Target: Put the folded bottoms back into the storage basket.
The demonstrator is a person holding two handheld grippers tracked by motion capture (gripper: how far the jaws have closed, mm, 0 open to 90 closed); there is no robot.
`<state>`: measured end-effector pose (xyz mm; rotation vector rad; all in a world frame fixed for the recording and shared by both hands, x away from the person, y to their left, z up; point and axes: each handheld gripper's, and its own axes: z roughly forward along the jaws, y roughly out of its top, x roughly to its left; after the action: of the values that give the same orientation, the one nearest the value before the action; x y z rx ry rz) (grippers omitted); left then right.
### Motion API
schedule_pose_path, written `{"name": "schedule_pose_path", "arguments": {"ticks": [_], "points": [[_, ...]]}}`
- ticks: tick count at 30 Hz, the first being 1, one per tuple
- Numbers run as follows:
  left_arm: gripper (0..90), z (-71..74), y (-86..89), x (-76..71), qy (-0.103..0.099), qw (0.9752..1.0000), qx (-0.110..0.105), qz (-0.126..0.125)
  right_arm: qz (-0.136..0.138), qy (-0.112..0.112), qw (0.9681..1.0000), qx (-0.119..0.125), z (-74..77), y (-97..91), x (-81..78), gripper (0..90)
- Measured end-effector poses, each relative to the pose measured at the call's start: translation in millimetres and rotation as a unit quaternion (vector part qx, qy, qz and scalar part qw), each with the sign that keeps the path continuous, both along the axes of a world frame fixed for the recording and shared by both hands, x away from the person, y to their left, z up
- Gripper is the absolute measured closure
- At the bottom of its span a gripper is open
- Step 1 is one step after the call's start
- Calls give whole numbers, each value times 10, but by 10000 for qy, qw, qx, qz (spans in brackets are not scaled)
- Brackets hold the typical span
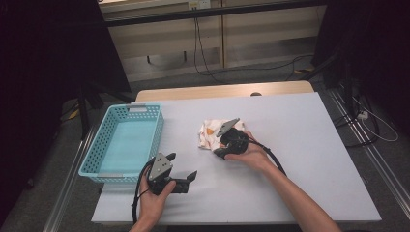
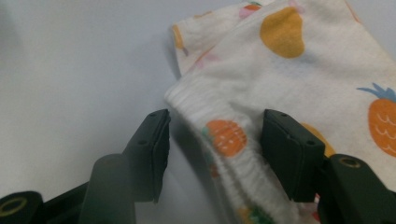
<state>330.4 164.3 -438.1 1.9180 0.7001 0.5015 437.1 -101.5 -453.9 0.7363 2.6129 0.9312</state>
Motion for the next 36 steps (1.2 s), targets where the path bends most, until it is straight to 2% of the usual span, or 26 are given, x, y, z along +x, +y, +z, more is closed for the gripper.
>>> {"name": "schedule_pose_path", "arguments": {"ticks": [7, 12, 14, 17, 21, 22, 25, 26, 27, 30, 34, 35, 36], "points": [[40, 0, 1, 4, 0, 10000, 26, 13, 5, 63, 10000, 28, 1, -25, 50, 524], [40, -6, -2, 9, 15, 10000, -34, 53, 54, 10, 10000, 28, 0, -66, 83, 644], [40, -2, 5, 15, -3, 10000, 41, 42, 75, -24, 10000, 12, -2, -68, 81, 662], [40, -11, -3, 31, 16, 10000, 31, 58, 108, -51, 9999, -11, -3, -67, 78, 676], [40, -43, -34, 96, 17, 9999, 79, 89, 89, -109, 9999, -19, -5, -79, 87, 767], [41, -74, -52, 156, 62, 9998, 123, 124, 72, -104, 9999, -17, -4, -81, 92, 778], [41, -92, -63, 210, 118, 9997, 160, 147, 56, -136, 9999, -37, -3, -76, 86, 787], [45, -89, -67, 261, 262, 9994, 189, 139, 48, -191, 9998, -61, -2, -70, 76, 793], [45, -83, -71, 288, 271, 9993, 243, 131, 42, -174, 9998, -24, -3, -78, 80, 795], [46, -86, -99, 331, 233, 9991, 242, 259, 13, -74, 9999, 132, -4, -109, 94, 800], [45, -80, -152, 376, 149, 9981, 436, 421, 43, -74, 9999, 128, 9, -109, 79, 802], [45, -72, -161, 394, 85, 9980, 495, 390, 56, -49, 9999, 150, 12, -111, 75, 802], [54, -66, -186, 445, 72, 9984, 455, 323, 77, -52, 9998, 153, 19, -118, 57, 802]]}}
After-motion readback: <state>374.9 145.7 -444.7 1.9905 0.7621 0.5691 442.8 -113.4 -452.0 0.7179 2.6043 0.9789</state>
